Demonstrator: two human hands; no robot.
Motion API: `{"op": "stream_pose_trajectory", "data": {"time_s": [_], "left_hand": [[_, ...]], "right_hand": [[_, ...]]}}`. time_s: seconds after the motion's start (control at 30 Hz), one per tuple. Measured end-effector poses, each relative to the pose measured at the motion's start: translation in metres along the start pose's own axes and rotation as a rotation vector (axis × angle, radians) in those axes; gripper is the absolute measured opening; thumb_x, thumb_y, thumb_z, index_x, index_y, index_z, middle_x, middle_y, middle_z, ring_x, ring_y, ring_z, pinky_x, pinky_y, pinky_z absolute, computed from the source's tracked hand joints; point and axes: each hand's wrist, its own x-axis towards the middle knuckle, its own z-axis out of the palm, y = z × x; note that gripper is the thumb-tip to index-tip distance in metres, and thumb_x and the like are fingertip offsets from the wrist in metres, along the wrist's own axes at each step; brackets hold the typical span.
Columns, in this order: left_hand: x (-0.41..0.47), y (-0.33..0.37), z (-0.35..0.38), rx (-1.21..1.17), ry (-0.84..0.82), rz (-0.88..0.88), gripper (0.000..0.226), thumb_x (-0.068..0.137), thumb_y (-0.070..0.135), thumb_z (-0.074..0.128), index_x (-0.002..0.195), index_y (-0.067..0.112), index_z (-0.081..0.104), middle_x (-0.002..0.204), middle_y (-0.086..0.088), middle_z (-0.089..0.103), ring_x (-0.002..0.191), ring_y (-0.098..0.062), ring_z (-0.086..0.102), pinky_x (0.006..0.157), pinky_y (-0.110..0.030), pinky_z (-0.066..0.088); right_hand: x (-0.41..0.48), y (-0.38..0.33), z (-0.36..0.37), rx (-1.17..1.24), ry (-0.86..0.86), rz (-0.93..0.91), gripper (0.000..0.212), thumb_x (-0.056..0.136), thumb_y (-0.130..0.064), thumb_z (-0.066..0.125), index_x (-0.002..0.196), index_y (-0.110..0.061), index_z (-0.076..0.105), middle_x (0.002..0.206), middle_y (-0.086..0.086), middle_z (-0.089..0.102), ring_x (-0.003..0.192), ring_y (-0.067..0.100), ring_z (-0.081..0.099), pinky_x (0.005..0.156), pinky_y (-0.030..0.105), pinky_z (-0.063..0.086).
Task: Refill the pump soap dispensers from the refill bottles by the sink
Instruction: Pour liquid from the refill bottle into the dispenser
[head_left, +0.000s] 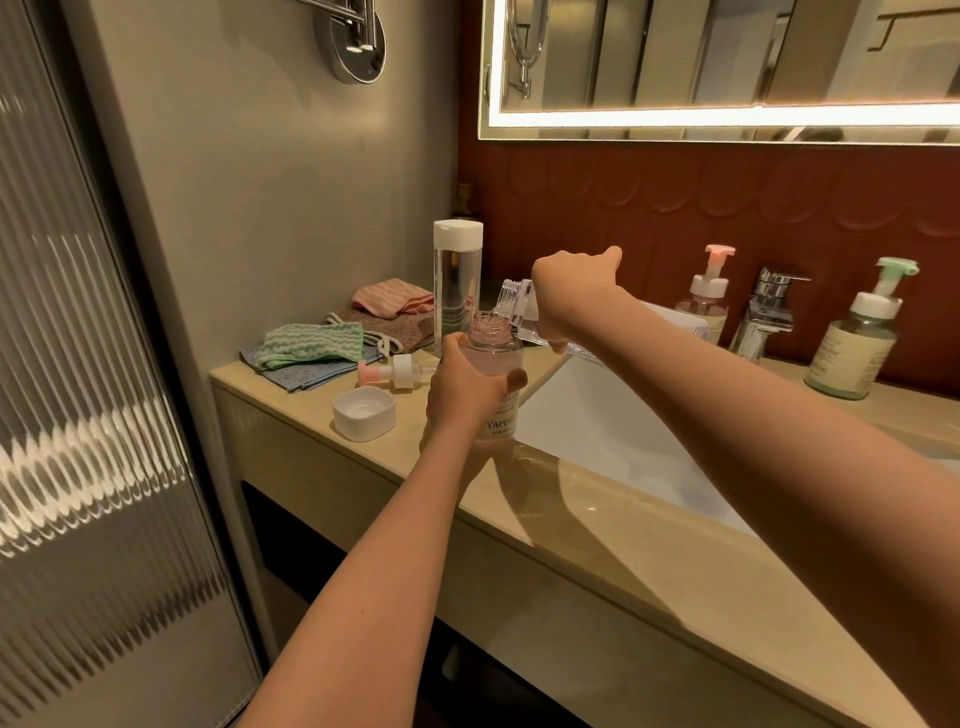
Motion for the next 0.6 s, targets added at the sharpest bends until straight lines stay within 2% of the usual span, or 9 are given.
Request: {"op": "stream_pose_trajectory", "data": {"time_s": [0.27,0.43,0.6], "left_hand": [[0.0006,-0.0010,0.0002,-0.010,-0.006,0.004,0.079,0.073,0.031,0.077,0.135,0.018,0.031,0.134,-0.006,0.050,0.121,-0.027,0.048,0.080,-0.030,0.038],[0.0013,-0.0020,0.0007,-0.018,-0.009,0.008,0.079,0.073,0.030,0.077,0.135,0.019,0.030,0.134,-0.006,0.050,0.121,-0.027,0.048,0.080,-0.030,0.037],[0.0019,-0.0021,0.0008,-0.002,-0.007,0.006,0.080,0.072,0.032,0.078,0.135,0.019,0.030,0.134,-0.006,0.050,0.121,-0.027,0.048,0.082,-0.032,0.040]], "right_hand": [[0.0005,-0.0014,-0.0005,-0.006,0.009,0.006,0.021,0.082,-0.013,0.068,0.089,-0.012,0.049,0.069,0.001,0.044,0.080,0.020,0.046,0.091,0.039,0.032],[0.0006,-0.0014,0.0001,0.002,0.014,0.001,0.021,0.082,-0.013,0.068,0.091,-0.012,0.049,0.080,0.003,0.050,0.081,0.020,0.046,0.093,0.040,0.032],[0.0006,-0.0023,0.0005,-0.003,0.023,0.006,0.019,0.082,-0.011,0.067,0.088,-0.012,0.049,0.067,0.001,0.042,0.081,0.021,0.047,0.092,0.040,0.032]]}}
